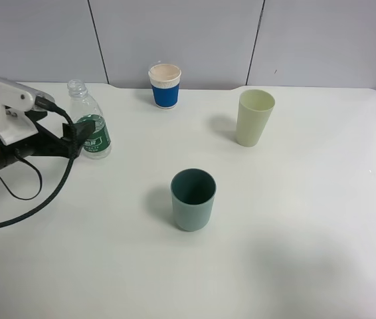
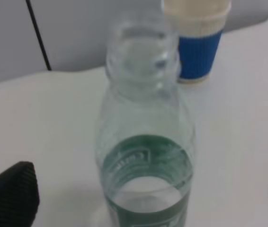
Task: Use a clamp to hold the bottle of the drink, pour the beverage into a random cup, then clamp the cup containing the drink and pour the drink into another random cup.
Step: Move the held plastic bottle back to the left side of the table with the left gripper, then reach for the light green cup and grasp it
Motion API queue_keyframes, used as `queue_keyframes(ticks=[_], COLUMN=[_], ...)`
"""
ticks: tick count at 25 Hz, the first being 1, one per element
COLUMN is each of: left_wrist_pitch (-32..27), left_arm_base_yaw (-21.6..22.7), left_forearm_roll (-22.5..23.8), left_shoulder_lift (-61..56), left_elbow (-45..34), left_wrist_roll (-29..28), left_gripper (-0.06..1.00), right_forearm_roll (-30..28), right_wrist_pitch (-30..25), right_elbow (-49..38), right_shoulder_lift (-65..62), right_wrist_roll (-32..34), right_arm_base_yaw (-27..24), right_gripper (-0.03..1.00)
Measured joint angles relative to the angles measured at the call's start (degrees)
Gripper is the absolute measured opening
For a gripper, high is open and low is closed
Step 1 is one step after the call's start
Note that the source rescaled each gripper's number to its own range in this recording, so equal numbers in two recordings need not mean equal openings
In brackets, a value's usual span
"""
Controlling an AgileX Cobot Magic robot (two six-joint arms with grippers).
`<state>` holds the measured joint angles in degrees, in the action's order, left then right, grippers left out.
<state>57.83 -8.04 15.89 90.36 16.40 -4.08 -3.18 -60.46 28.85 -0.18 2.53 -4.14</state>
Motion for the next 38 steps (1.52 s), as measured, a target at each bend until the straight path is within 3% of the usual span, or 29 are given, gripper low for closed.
queue_keyframes(ticks=[7, 12, 21, 29, 38], left_wrist_pitch=[-17.6, -34.4, -59.7, -86.5, -96.3], left_arm_base_yaw=[-1.1, -3.1, -4.1, -4.1, -4.1], left_forearm_roll=[-0.8, -2.9, -5.0, -6.5, -7.1], left_shoulder_lift=[-20.3, -34.9, -53.0, -66.1, -81.3], left_elbow=[-0.4, 2.1, 9.5, 16.5, 17.4], left_wrist_roll=[-1.1, -0.5, 0.3, 0.3, 0.3], left_gripper=[1.0, 1.0, 1.0, 1.0, 1.0], right_forearm_roll=[0.0, 0.0, 0.0, 0.0, 0.0], right_wrist_pitch=[0.0, 0.0, 0.0, 0.0, 0.0], right_elbow=[0.0, 0.0, 0.0, 0.0, 0.0], right_shoulder_lift=[0.0, 0.0, 0.0, 0.0, 0.0], right_wrist_roll=[0.0, 0.0, 0.0, 0.0, 0.0], right_arm_base_yaw=[0.0, 0.0, 0.0, 0.0, 0.0], right_gripper=[0.98, 0.98, 0.98, 0.98, 0.98])
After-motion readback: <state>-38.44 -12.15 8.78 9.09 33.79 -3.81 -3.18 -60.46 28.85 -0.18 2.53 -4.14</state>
